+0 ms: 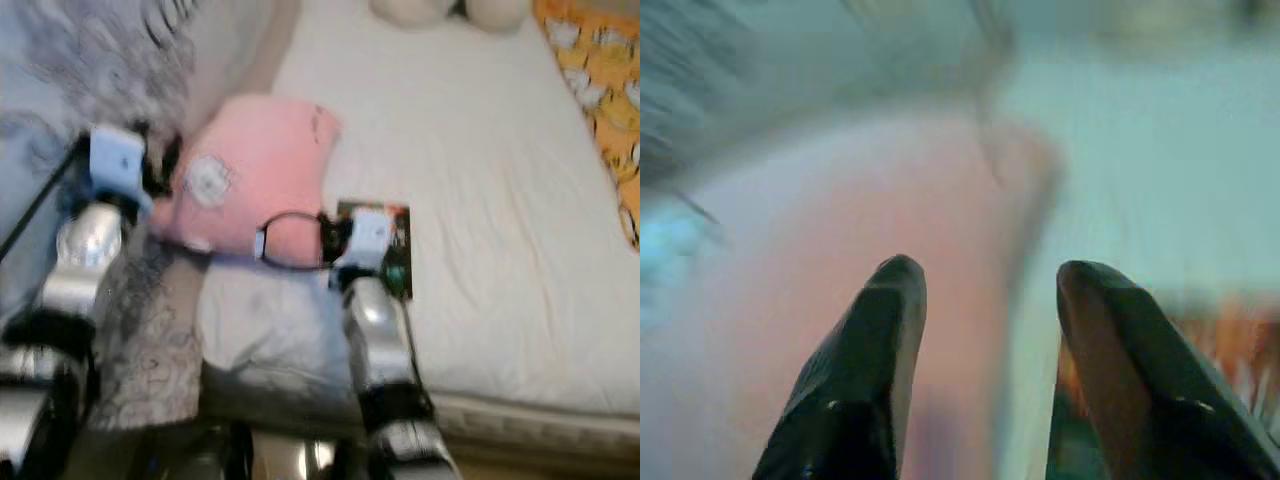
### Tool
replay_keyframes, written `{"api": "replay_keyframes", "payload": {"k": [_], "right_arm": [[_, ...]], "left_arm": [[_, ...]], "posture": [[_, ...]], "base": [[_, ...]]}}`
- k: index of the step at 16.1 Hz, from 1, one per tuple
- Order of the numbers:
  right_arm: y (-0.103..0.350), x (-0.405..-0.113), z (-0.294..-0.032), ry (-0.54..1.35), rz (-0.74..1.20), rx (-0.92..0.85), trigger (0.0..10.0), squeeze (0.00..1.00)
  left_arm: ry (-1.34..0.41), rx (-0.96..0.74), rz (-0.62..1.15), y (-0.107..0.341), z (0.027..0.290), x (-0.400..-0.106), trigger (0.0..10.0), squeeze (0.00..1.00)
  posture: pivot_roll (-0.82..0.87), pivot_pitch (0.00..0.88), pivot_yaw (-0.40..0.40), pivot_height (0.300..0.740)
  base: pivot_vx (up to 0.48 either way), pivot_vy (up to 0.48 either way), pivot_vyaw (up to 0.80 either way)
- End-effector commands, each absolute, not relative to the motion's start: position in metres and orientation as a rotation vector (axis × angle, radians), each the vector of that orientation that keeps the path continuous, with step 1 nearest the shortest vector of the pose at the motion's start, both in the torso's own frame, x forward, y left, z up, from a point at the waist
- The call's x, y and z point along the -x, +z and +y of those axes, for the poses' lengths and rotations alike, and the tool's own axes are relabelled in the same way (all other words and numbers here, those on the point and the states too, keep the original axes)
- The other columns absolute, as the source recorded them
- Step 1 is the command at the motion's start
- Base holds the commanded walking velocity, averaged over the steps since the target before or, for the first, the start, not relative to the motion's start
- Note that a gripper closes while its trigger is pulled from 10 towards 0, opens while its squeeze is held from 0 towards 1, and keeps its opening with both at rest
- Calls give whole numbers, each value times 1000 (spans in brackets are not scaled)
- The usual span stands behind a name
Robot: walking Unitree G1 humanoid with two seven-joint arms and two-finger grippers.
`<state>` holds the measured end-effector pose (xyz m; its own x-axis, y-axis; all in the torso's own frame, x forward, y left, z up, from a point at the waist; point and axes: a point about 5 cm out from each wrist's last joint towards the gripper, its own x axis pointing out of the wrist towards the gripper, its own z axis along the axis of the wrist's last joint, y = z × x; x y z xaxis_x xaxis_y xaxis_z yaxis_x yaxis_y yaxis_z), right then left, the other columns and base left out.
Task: Clean up the room
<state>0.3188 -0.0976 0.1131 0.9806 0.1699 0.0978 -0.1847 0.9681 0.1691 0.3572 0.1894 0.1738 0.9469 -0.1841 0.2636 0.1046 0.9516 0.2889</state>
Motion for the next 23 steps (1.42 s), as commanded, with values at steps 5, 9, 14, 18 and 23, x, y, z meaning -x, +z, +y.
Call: {"api": "replay_keyframes", "payload": {"k": [5, 9, 14, 18, 23], "right_arm": [[78, -274, -157, 39, 34, -78, 10000, 1000], [95, -278, -173, -68, -55, -65, 10000, 1000], [83, -281, -167, -48, -12, 2, 10000, 1000], [69, -283, -167, -40, 40, 10, 10000, 1000], [69, -289, -169, -24, 52, -30, 10000, 1000]], "left_arm": [[-278, -62, -67, 100, 137, -310, 10000, 1000], [-118, 87, -71, 102, 148, -307, 10000, 1000], [-73, 41, -69, 97, 152, -299, 10000, 1000], [-81, 26, -72, 97, 153, -301, 10000, 1000], [-22, 18, -63, 91, 157, -298, 10000, 0]], "posture": [[58, 0, -3, 740], [33, 0, 17, 740], [33, 0, 21, 740], [47, 0, 10, 740], [37, 0, -2, 740]], "base": [[0, 0, 0], [0, 0, 0], [0, -477, 0], [0, -468, 0], [104, -435, 0]]}}
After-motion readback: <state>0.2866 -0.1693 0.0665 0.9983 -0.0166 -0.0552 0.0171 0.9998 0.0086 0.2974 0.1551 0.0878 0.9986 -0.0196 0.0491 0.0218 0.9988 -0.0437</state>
